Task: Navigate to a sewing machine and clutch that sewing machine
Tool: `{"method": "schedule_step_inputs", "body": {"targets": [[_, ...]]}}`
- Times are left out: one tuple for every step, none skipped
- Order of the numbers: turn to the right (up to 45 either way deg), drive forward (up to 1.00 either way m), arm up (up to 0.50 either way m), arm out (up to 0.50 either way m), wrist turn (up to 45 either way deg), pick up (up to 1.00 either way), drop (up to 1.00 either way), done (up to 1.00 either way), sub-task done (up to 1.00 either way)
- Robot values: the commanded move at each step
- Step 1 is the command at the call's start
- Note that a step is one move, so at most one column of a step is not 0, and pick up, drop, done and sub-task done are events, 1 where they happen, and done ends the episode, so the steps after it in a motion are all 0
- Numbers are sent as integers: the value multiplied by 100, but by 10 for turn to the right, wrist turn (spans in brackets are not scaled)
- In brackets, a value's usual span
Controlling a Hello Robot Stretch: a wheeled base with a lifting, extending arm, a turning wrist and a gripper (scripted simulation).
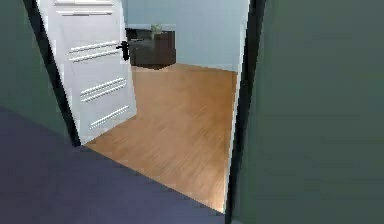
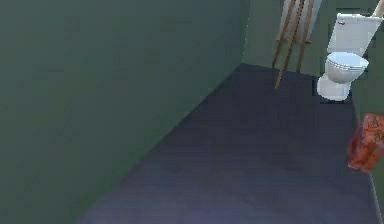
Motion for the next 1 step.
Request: {"method": "schedule_step_inputs", "body": {"targets": [[-450,0,0,0,0,0,0,0,0]]}}
